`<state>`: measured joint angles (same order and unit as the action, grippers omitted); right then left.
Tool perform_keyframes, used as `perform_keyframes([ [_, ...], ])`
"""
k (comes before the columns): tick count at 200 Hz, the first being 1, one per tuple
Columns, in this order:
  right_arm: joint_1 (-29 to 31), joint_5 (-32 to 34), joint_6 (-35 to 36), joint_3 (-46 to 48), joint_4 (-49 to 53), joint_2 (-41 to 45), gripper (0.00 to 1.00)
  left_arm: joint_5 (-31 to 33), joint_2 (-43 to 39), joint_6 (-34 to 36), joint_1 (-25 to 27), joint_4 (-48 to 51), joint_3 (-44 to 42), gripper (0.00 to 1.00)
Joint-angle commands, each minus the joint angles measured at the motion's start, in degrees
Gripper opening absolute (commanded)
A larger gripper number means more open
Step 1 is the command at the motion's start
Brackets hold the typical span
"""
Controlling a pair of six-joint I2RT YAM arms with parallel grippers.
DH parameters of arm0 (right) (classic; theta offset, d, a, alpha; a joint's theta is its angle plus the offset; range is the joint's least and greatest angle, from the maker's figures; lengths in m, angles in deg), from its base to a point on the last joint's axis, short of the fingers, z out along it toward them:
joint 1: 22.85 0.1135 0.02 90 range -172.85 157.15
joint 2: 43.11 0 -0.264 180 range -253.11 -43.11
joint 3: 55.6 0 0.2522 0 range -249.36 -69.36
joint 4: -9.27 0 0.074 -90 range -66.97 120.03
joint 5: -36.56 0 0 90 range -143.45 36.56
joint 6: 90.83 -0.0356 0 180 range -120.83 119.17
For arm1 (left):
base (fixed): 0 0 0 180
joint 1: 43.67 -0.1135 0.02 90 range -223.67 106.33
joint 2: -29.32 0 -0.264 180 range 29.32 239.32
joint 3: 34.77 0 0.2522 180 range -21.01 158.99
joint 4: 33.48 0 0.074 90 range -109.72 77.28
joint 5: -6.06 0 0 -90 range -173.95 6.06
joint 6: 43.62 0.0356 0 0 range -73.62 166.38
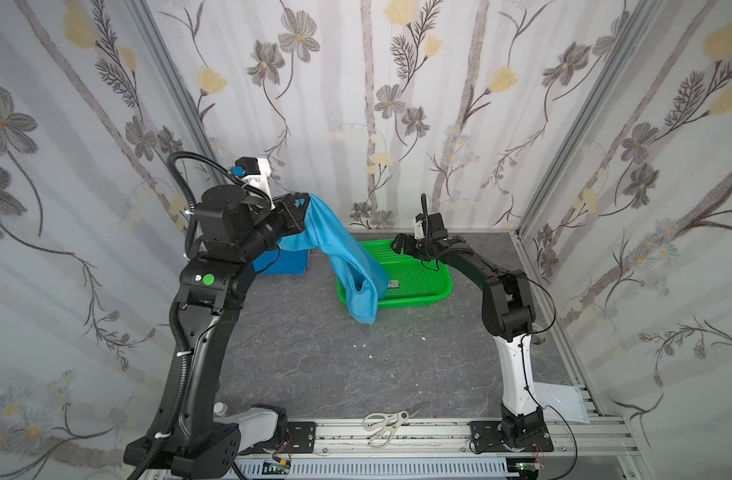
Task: Fold and stack the t-shirts
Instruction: 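Lift the shirt with the left gripper while the right drags the basket away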
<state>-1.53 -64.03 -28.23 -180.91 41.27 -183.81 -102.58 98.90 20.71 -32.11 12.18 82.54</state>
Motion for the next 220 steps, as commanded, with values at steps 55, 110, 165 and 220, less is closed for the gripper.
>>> perform_keyframes([
  [55,-8.2,11.5,0.1,-2.9,10.4,-1.5,1.00,1.6,-2.4,5.2,-1.3,13.9,15.8,0.00],
  [110,-19.9,18.2,4.8,0.6,11.1,1.7,1.00,2.9,-4.7,6.6,-1.6,15.1,11.3,0.00],
  [165,-31.7,16.0,7.4,-7.6,13.3,0.0,1.00,3.6,-6.9,6.5,-1.6,14.6,4.6,0.00],
  [220,-27.8,9.9,15.2,-5.0,13.7,6.6,1.00,3.1,-7.5,5.8,-1.9,12.4,-0.3,0.00],
])
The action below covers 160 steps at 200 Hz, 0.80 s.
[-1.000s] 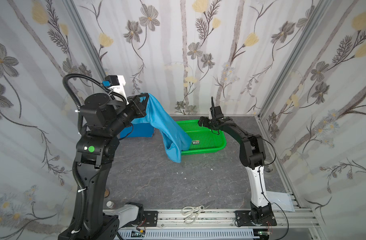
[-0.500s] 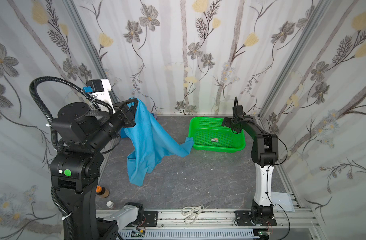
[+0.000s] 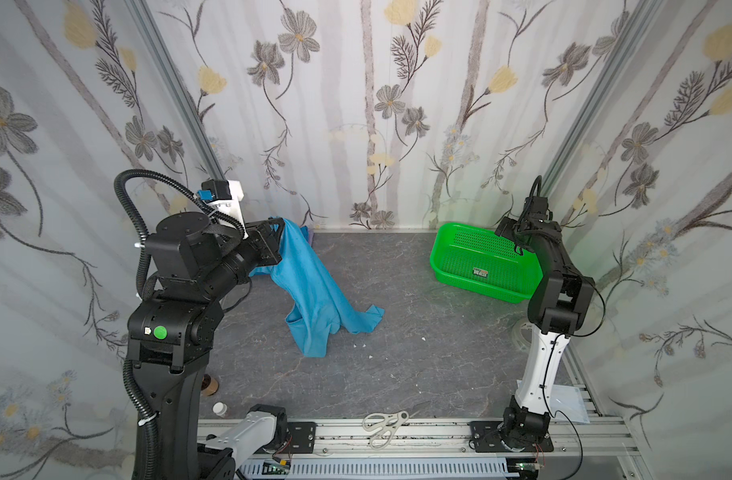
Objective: Fold and stack the t-shirts
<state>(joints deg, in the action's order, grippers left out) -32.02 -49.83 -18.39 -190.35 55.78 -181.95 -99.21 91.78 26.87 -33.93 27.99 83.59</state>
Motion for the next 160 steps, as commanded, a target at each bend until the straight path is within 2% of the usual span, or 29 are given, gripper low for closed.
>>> perform_keyframes([
  [1,2.9,-4.6,5.6,4.9,-1.0,5.0,1.00,-0.3,-0.4,-0.4,-0.1,-3.5,-1.4,0.00],
  [27,5.5,-12.3,12.1,19.9,-5.5,15.1,1.00,-1.0,-1.0,-0.3,-0.2,-3.4,-2.9,0.00],
  [62,6.7,-21.0,15.5,47.2,-14.9,35.6,1.00,-2.3,-2.4,0.2,-0.4,-3.7,-6.1,0.00],
  [83,10.9,-19.7,18.2,56.9,-17.2,43.8,1.00,-3.2,-2.7,-0.1,-0.6,-5.1,-8.7,0.00],
  [97,14.6,-15.5,20.3,58.3,-17.4,45.0,1.00,-4.4,-2.0,-0.9,-0.6,-6.4,-9.4,0.00],
  [109,16.6,-9.2,20.8,57.4,-16.6,43.8,1.00,-6.0,-1.6,-1.7,-0.6,-7.4,-9.7,0.00],
  [144,16.9,4.6,23.3,48.2,-8.5,34.0,1.00,-6.7,-2.7,-1.8,-0.6,-7.3,-10.2,0.00],
  [160,16.8,6.2,24.9,46.0,-5.6,32.1,0.98,-5.5,-3.9,-1.3,-0.7,-6.7,-11.0,0.00],
])
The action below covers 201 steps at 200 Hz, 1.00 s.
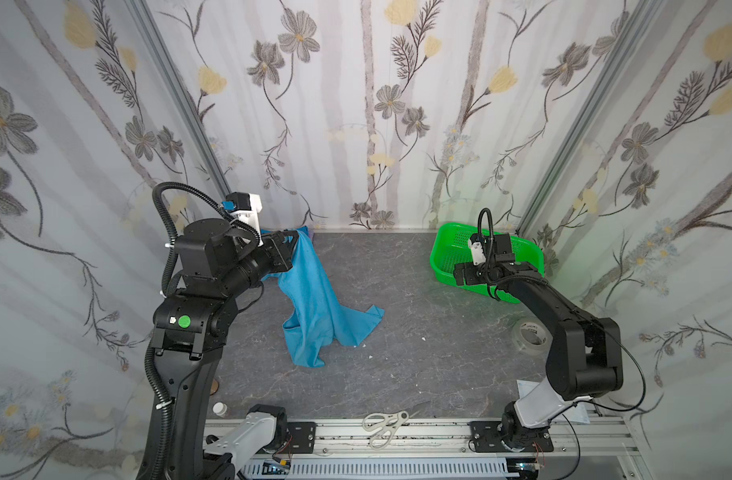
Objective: Fold and stack the t-shirts
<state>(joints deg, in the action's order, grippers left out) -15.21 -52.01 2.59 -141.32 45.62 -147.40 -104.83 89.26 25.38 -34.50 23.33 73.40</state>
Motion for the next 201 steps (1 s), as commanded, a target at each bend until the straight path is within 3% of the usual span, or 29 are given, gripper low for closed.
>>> perform_keyframes([
  [1,0.0,8.4,4.0,-3.0,4.7,-2.5,0.98,0.2,-1.4,0.2,-0.1,-2.0,-0.8,0.00],
  [36,0.1,2.9,6.3,-3.1,9.1,-1.0,0.94,1.5,-2.4,1.0,-0.2,-1.6,-2.0,0.00],
  [78,1.5,-3.9,9.1,-0.8,10.8,5.8,0.97,0.4,-0.8,1.2,-0.2,-2.4,-1.3,0.00],
  [128,1.3,2.3,10.8,-1.3,12.9,0.3,0.97,0.0,-0.5,1.3,-0.3,-2.9,-1.5,0.00],
  [173,-4.4,9.6,10.0,-3.0,12.5,-4.4,0.96,0.8,-1.3,2.2,-0.6,-1.6,-1.3,0.00],
  [201,-6.9,8.1,9.3,-4.1,13.5,-5.8,0.93,0.8,-1.1,2.3,-0.8,-1.7,-1.2,0.00],
])
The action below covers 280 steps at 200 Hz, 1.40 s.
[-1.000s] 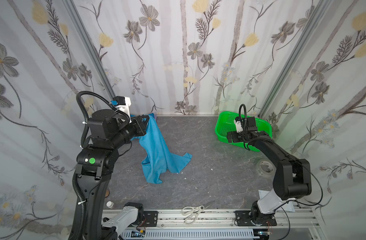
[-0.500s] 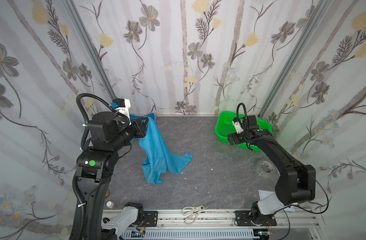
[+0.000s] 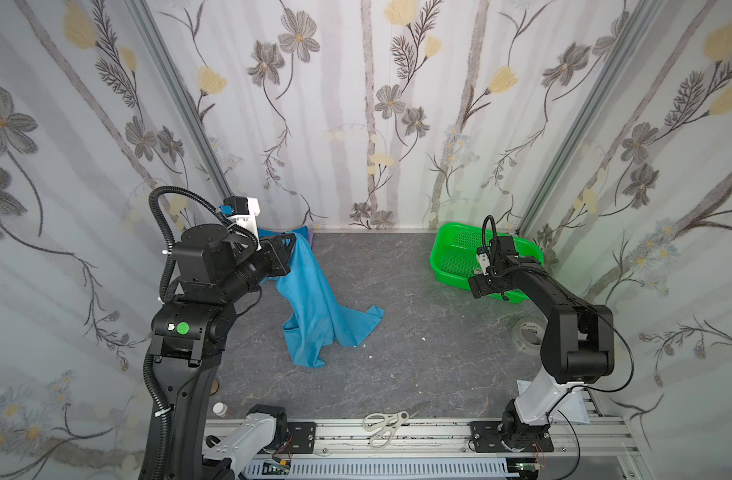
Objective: Fold and stack the t-shirts
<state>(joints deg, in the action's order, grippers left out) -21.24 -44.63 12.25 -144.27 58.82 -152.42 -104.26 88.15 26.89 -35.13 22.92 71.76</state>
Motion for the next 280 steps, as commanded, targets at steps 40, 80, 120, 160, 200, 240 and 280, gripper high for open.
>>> perform_keyframes([
  [40,1.8,-4.2,0.0,-0.8,0.9,-0.3,0.77,0.0,0.5,0.7,-0.3,-2.0,0.2,0.00],
  [80,4.6,-4.5,-0.3,-2.1,2.0,-2.5,0.61,0.1,0.1,1.2,-0.5,-2.2,-0.3,0.00],
  [120,9.0,-6.3,-2.4,-6.7,3.0,-5.4,0.52,0.3,-0.6,1.7,-1.0,-2.0,-0.5,0.00],
  [160,13.8,-8.6,-7.8,-16.3,4.8,-11.7,0.44,0.9,-1.3,2.6,-1.5,-0.8,0.1,0.00],
  [200,15.5,-9.3,-14.7,-27.1,6.0,-19.5,0.34,1.8,-2.3,4.1,-2.1,0.9,0.0,0.00],
  [240,14.9,-7.2,-19.6,-39.5,10.1,-28.3,0.25,3.0,-3.7,5.8,-2.5,2.6,0.4,0.00],
  [280,11.2,-6.1,-18.7,-47.5,10.3,-33.0,0.25,4.3,-4.4,7.3,-2.8,4.5,1.2,0.00],
])
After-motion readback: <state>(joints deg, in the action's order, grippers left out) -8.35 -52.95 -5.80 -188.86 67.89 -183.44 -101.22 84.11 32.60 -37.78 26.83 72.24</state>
